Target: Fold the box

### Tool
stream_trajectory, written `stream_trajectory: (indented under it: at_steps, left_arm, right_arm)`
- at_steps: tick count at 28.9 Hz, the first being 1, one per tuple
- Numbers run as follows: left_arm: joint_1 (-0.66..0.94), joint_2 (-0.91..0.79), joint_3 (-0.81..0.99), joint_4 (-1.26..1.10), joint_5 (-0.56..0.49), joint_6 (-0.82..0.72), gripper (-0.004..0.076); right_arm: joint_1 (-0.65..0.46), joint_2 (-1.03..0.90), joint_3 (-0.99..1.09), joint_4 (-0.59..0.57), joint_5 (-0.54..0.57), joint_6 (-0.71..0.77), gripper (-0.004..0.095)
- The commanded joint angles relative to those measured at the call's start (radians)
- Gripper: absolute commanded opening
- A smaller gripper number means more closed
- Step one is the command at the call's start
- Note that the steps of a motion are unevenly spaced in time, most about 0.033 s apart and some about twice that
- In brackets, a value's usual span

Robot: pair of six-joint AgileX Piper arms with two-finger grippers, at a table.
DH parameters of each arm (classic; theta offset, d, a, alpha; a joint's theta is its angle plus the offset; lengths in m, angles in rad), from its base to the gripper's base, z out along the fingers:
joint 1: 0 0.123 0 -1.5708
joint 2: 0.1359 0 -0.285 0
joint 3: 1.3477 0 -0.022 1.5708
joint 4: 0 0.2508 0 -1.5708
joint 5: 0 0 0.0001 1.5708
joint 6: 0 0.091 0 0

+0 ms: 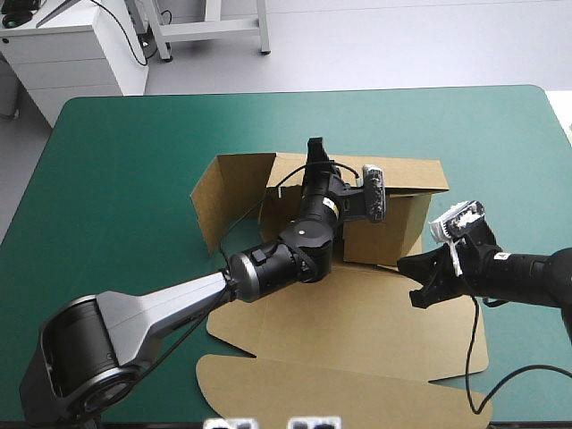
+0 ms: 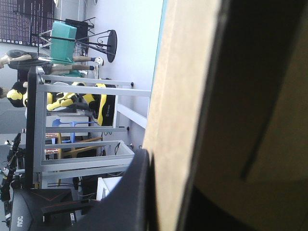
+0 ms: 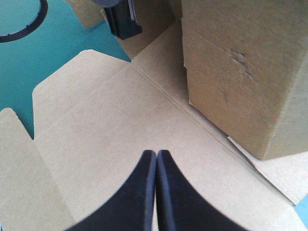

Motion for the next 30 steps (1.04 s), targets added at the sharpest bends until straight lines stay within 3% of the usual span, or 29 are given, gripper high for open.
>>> stream_trajectory:
  at_steps: [1, 16, 22, 28, 30]
  left_arm:
    - [-0.009, -0.044, -0.016, -0.021, -0.039, -0.034, -0.0008]
    - [-0.009, -0.044, -0.016, -0.021, -0.040, -0.034, -0.0008]
    - [-0.009, -0.044, -0.016, -0.021, -0.040, -0.034, -0.0008]
    - [-0.009, -0.044, -0.016, -0.021, -0.040, -0.034, -0.0008]
    - [-0.009, -0.044, -0.016, -0.021, -0.040, -0.034, -0.0008]
  right_arm:
    - [0.003, 0.003, -0.021, 0.043, -0.028, 0.004, -0.0016]
    - [0.030, 0.219, -0.022, 0.280, -0.107, -0.333, -0.0016]
    - [0.148, 0.261, -0.022, 0.348, -0.359, -0.407, -0.0016]
    - [0.182, 0.259, -0.022, 0.347, -0.455, -0.357, -0.0016]
    - [0.182, 0.244, -0.022, 0.288, -0.523, -0.291, -0.0016]
